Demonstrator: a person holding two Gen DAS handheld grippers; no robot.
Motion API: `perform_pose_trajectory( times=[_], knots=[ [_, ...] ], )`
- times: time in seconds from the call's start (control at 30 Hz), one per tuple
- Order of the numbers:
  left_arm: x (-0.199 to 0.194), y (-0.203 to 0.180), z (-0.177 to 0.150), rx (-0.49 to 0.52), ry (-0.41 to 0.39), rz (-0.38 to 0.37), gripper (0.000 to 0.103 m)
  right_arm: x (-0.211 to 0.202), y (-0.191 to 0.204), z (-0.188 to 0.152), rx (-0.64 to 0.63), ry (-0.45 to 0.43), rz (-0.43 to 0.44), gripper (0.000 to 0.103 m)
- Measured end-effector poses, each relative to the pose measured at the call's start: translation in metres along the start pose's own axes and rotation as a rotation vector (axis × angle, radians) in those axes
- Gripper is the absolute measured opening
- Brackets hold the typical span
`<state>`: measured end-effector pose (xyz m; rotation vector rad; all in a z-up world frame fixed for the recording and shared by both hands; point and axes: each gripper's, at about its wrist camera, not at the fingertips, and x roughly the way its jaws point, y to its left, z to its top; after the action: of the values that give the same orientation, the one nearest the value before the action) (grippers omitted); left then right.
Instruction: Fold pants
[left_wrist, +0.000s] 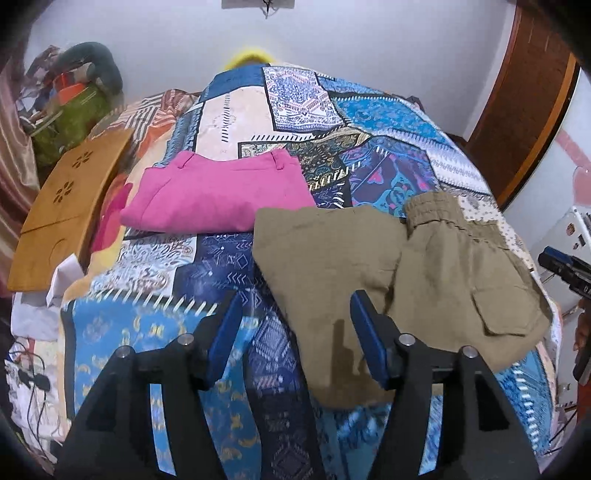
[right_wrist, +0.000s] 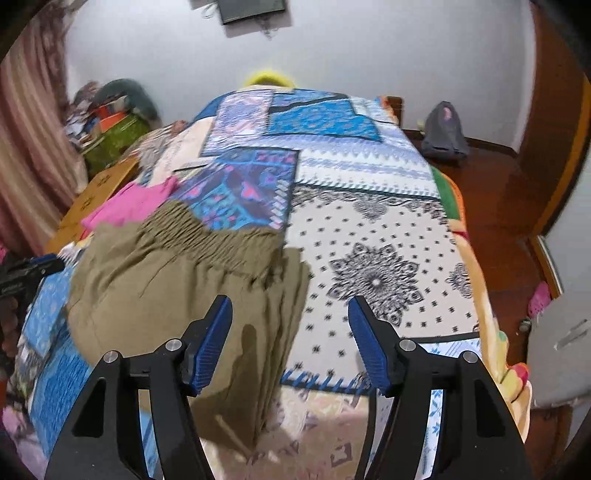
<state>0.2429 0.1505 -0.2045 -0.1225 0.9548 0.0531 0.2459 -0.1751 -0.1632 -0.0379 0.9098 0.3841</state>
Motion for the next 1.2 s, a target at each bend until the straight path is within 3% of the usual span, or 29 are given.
perform_pose_trajectory(
  times=[0.13,0.23,0.37,0.6,0.8,0.97,1.0,1.07,1.2],
  knots=[
    [0.028,0.002,0.003,0.003,0.045,-0.017,0.061,0.018,-0.004,0.007,0.04,0.048,0.056,0.062],
    [0.047,0.002,0.001,0.012,0.071,-0.012,0.067,0.031,-0.003,0.008,0.032,0.081,0.078,0.062],
    [0.064,0.003,0.001,-0.009,0.119,-0.134,0.068,0.05,-0.005,0.005,0.038,0.134,0.118,0.062],
    [0.078,-0.004,0.009,0.001,0.125,-0.166,0.069,0.072,-0.014,0.003,0.097,0.188,0.185,0.063],
    [0.084,-0.001,0.01,-0.032,0.124,-0.194,0.068,0.088,-0.02,0.0,0.098,0.227,0.227,0.072],
    [0.085,-0.007,0.009,-0.045,0.103,-0.188,0.05,0.092,-0.023,-0.001,0.106,0.236,0.262,0.073],
    [0.084,-0.009,0.009,-0.039,0.101,-0.185,0.044,0.091,-0.022,0.0,0.101,0.243,0.271,0.07],
    [0.081,-0.016,0.01,-0.015,0.1,-0.173,0.035,0.087,-0.018,0.002,0.083,0.251,0.304,0.053],
    [0.078,-0.028,0.012,0.034,0.098,-0.143,0.016,0.085,-0.01,0.006,0.049,0.26,0.293,0.046]
  ],
)
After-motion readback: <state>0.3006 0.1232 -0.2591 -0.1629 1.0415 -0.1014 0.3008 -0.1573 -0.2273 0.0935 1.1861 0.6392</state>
